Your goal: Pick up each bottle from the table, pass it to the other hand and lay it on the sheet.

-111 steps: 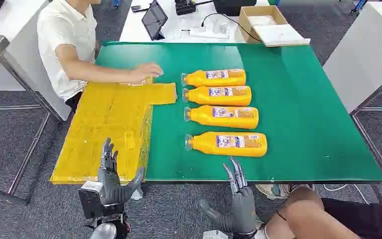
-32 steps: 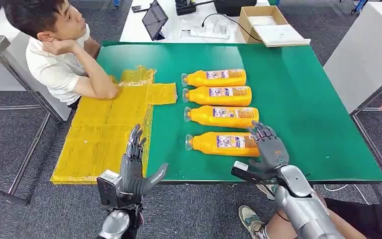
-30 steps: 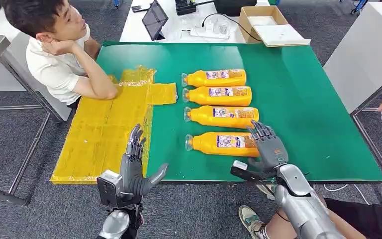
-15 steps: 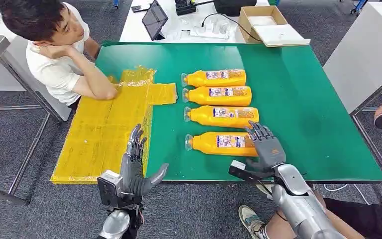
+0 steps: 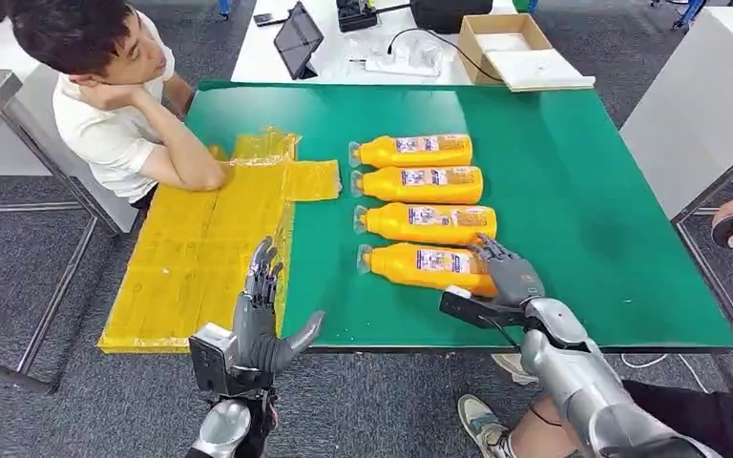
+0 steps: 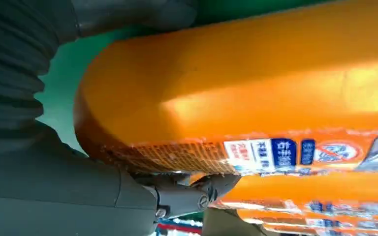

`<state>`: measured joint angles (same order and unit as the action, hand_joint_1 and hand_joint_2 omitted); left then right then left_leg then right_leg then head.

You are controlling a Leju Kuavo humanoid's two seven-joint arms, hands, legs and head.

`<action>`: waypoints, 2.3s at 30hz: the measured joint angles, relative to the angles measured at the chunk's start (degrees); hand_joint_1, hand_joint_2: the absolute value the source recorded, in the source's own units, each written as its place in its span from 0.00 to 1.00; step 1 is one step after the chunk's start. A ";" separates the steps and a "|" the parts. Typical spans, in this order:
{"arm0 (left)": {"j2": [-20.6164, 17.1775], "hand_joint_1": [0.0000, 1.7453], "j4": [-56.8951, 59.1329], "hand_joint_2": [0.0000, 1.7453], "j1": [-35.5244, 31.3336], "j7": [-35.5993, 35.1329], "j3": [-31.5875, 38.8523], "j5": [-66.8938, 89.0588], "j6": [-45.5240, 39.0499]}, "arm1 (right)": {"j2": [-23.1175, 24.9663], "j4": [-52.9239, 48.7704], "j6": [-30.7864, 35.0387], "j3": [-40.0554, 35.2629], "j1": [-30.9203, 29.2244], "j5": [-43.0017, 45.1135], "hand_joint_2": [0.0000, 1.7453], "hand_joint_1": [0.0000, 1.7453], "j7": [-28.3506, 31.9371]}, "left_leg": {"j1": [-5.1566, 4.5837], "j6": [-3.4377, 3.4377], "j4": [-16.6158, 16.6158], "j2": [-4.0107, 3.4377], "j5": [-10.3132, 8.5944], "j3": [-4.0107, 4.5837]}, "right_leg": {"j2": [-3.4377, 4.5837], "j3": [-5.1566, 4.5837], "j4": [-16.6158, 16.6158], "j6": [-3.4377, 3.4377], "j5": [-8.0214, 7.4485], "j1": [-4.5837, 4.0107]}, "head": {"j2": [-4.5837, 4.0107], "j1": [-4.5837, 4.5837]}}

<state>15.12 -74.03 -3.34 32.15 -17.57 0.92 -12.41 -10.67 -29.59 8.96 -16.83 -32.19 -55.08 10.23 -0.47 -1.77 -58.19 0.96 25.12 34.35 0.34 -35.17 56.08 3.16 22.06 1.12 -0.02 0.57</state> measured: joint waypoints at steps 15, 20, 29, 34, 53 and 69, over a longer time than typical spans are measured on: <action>-0.13 0.00 0.04 1.00 0.00 1.03 0.50 -0.26 -0.70 | -0.39 3.76 0.43 0.20 -1.33 5.74 1.00 1.00 3.94 | 0.00 0.00 0.00 -0.05 0.00 -0.27 | 0.02 0.28 0.01 0.00 0.00 -0.01 | 0.00 0.00; -0.13 0.00 -0.04 1.00 0.29 1.22 0.68 -0.24 -0.94 | 0.85 3.10 2.86 1.44 0.22 11.44 1.00 1.00 10.94 | 0.04 0.00 0.00 -0.05 0.00 -0.23 | 0.02 0.28 0.03 0.00 -0.01 -0.05 | 0.00 0.00; -0.07 0.00 -1.92 1.00 2.60 2.44 1.07 -3.53 -3.80 | 4.82 -7.30 6.09 4.74 7.93 23.37 1.00 1.00 17.88 | 0.12 0.02 0.01 0.05 0.00 -0.03 | -0.01 0.14 0.05 -0.02 0.00 -0.12 | 0.00 0.00; 0.00 0.00 -4.61 1.00 4.54 3.37 1.88 -6.62 -6.40 | 8.62 -24.10 12.68 6.08 16.82 30.91 1.00 1.00 20.09 | 0.14 0.03 0.01 0.10 0.01 0.12 | -0.02 -0.05 0.04 -0.04 0.04 -0.14 | 0.00 0.00; -1.64 0.00 -4.94 1.00 5.41 -0.72 -1.40 -10.34 13.35 | 15.36 -37.93 5.36 -1.52 24.08 33.64 1.00 1.00 24.61 | 0.17 0.06 0.02 0.00 0.01 0.21 | 0.00 -0.18 0.05 -0.05 0.04 -0.16 | 0.00 -0.02; -1.60 0.00 -4.79 1.00 5.38 -2.60 0.35 -17.66 21.07 | 19.28 -23.74 3.87 -13.53 20.04 28.87 1.00 1.00 22.12 | 0.16 0.06 0.03 -0.03 0.01 0.24 | 0.02 -0.25 0.04 -0.06 0.05 -0.15 | 0.00 0.02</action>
<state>13.53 -78.82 2.04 29.55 -17.22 -16.74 8.66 8.61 -53.33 12.83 -30.36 -12.15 -26.21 32.35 -0.30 -1.71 -58.17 0.94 25.13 34.60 0.36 -35.42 56.12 3.10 22.10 0.97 -0.02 0.59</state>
